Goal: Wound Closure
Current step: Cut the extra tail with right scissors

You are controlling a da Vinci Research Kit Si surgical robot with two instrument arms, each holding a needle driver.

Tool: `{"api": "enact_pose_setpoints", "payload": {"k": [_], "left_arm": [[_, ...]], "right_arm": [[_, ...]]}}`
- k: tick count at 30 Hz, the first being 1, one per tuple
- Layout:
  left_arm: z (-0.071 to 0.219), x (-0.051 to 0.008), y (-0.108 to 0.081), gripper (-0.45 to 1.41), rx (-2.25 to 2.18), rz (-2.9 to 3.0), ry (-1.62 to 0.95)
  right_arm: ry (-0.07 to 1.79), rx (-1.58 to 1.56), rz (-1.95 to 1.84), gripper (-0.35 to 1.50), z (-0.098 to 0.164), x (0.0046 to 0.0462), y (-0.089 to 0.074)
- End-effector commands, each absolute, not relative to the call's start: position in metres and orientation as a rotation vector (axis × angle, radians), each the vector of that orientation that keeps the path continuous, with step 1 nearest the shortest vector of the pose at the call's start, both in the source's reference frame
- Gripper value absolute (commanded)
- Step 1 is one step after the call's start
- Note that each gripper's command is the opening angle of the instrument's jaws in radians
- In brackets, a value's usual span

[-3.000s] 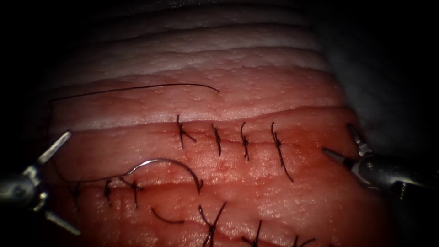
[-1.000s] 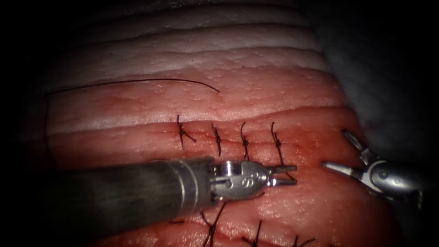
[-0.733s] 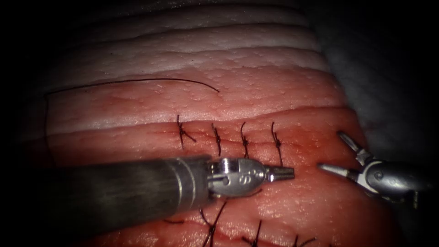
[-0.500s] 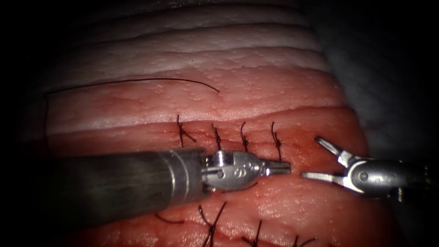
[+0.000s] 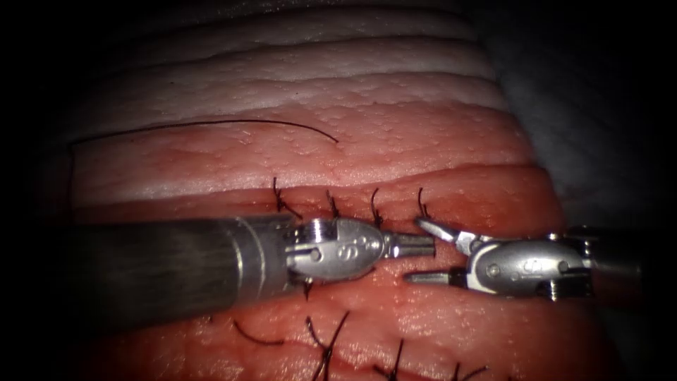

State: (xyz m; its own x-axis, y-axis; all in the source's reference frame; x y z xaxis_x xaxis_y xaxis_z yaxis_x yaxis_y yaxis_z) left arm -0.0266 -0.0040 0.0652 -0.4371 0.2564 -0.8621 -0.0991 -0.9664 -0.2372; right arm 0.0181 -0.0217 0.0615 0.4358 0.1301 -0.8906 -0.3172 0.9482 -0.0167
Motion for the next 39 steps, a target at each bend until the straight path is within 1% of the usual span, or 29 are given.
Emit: {"api": "enact_pose_setpoints", "payload": {"k": [1,5,10,16,20,24,25,26,27,28,35,36,37,38,39], "left_arm": [[0.0656,-0.0271,-0.0039,-0.45,-1.535,2.489,-0.223],[0.0653,-0.0269,-0.0042,-0.45,-1.538,2.490,-0.225],[0.0649,-0.0270,-0.0045,-0.45,-1.538,2.491,-0.225],[0.0647,-0.0275,-0.0046,-0.45,-1.541,2.486,-0.221],[0.0647,-0.0275,-0.0046,-0.45,-1.542,2.486,-0.221],[0.0648,-0.0275,-0.0046,-0.45,-1.542,2.487,-0.221],[0.0648,-0.0275,-0.0046,-0.45,-1.542,2.487,-0.220],[0.0648,-0.0276,-0.0046,-0.45,-1.542,2.487,-0.220],[0.0648,-0.0276,-0.0046,-0.45,-1.541,2.487,-0.220],[0.0648,-0.0276,-0.0047,-0.45,-1.542,2.487,-0.219],[0.0646,-0.0273,-0.0051,-0.45,-1.546,2.490,-0.222],[0.0645,-0.0271,-0.0052,-0.45,-1.548,2.491,-0.223],[0.0643,-0.0270,-0.0053,-0.45,-1.549,2.491,-0.224],[0.0642,-0.0268,-0.0054,-0.45,-1.551,2.492,-0.226],[0.0640,-0.0267,-0.0056,-0.45,-1.553,2.492,-0.228]], "right_arm": [[1.092,-0.205,0.277,1.16,0.0624,0.0192,-0.0213],[1.087,-0.222,0.267,1.16,0.0629,0.0200,-0.0209],[1.096,-0.258,0.269,1.11,0.0631,0.0210,-0.0204],[1.087,-0.276,0.259,1.11,0.0634,0.0222,-0.0204],[1.085,-0.279,0.260,1.15,0.0636,0.0225,-0.0204],[1.088,-0.276,0.259,1.04,0.0635,0.0225,-0.0203],[1.088,-0.276,0.260,0.98,0.0634,0.0225,-0.0203],[1.090,-0.278,0.260,0.74,0.0634,0.0225,-0.0204],[1.093,-0.277,0.258,0.31,0.0634,0.0225,-0.0204],[1.085,-0.282,0.262,-0.35,0.0634,0.0225,-0.0205],[1.060,-0.309,0.284,-0.35,0.0642,0.0229,-0.0199],[1.060,-0.309,0.284,-0.28,0.0643,0.0229,-0.0198],[1.060,-0.312,0.278,0.16,0.0643,0.0229,-0.0198],[1.059,-0.314,0.272,0.74,0.0644,0.0227,-0.0198],[1.060,-0.313,0.271,1.00,0.0643,0.0225,-0.0198]]}}
